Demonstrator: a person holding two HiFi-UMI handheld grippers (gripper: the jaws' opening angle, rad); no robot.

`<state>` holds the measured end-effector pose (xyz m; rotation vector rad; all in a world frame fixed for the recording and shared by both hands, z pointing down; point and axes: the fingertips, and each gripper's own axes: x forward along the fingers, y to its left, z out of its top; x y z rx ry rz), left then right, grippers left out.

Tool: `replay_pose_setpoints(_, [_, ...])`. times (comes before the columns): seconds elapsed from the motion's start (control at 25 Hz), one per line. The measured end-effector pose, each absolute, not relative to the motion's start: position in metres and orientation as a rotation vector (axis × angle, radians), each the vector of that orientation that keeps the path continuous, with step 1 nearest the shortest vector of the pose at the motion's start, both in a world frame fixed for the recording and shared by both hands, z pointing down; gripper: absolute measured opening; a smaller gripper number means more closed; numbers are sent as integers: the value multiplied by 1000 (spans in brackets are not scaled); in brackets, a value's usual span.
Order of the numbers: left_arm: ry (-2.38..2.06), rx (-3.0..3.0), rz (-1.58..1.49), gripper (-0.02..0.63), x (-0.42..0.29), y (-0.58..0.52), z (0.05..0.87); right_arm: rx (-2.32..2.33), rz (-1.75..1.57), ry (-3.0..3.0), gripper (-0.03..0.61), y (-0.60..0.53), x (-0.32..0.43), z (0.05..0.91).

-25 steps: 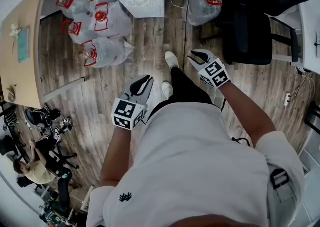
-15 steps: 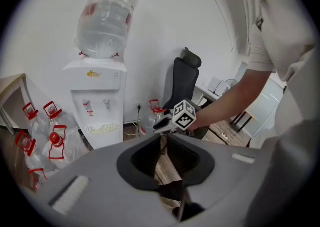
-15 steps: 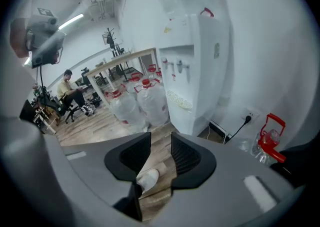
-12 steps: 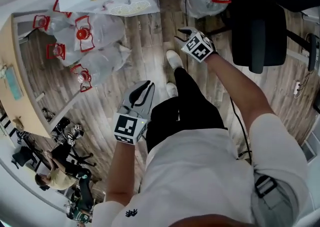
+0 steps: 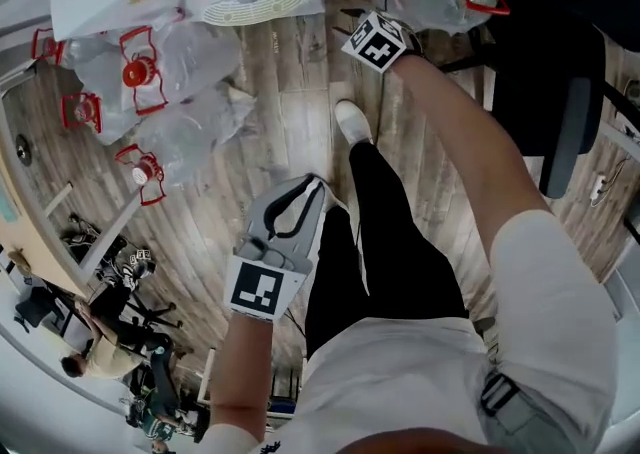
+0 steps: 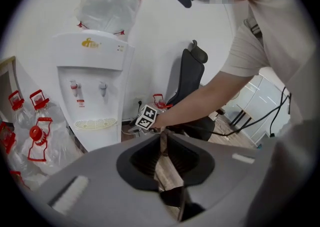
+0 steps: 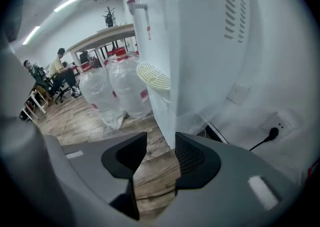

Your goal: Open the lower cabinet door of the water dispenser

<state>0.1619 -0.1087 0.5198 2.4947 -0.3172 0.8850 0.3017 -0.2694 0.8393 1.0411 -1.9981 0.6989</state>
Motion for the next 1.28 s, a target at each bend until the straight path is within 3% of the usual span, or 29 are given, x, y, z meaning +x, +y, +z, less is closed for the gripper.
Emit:
replay_pose_setpoints(0.48, [-364,2457,846,92,145,-116,558,1074,612,-1952,181,-350,316,875])
replay_pose_setpoints(1.28, [-427,2460,747,92,114,-117,554,1127,622,-1893,178,-343,302,875])
